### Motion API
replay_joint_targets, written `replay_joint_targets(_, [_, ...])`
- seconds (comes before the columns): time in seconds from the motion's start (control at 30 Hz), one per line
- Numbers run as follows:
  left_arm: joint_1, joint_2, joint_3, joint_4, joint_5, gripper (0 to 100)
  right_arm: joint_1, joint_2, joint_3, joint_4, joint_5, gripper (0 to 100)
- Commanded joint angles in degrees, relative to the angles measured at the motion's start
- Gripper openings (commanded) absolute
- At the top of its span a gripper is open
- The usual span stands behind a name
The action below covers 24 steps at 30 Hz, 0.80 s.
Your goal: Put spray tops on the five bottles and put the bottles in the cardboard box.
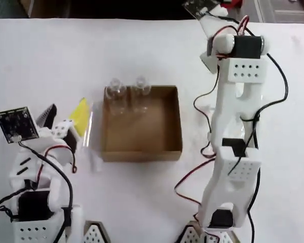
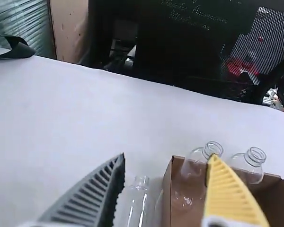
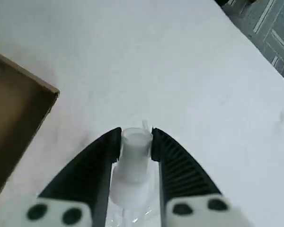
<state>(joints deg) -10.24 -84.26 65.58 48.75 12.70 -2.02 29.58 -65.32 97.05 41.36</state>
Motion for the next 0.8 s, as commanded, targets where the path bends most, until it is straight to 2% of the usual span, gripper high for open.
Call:
replay_joint_targets(0.0, [-0.7,-0.7,-0.4,-1.3,-0.5,26,-1.4,-7.7,-1.7,1.4,-5.5,1.7])
replay_joint_targets(0.2, [-0.7,-0.7,-0.4,-1.3,-0.6,26,-0.7,-9.8,-1.1,1.5,-14.9,1.7])
replay_joint_targets(0.33, [-0.6,-0.7,-0.4,-1.3,-0.6,26,0.0,-10.4,4.8,1.5,-21.1,1.7])
replay_joint_targets(0.57, [-0.4,-0.7,-0.4,-1.5,-0.7,26,0.4,-8.7,16.7,-1.4,-22.4,1.7])
replay_joint_targets(0.77, [-0.4,-0.7,-0.2,-1.6,-0.7,26,1.8,-7.4,29.9,-13.2,-22.4,1.7])
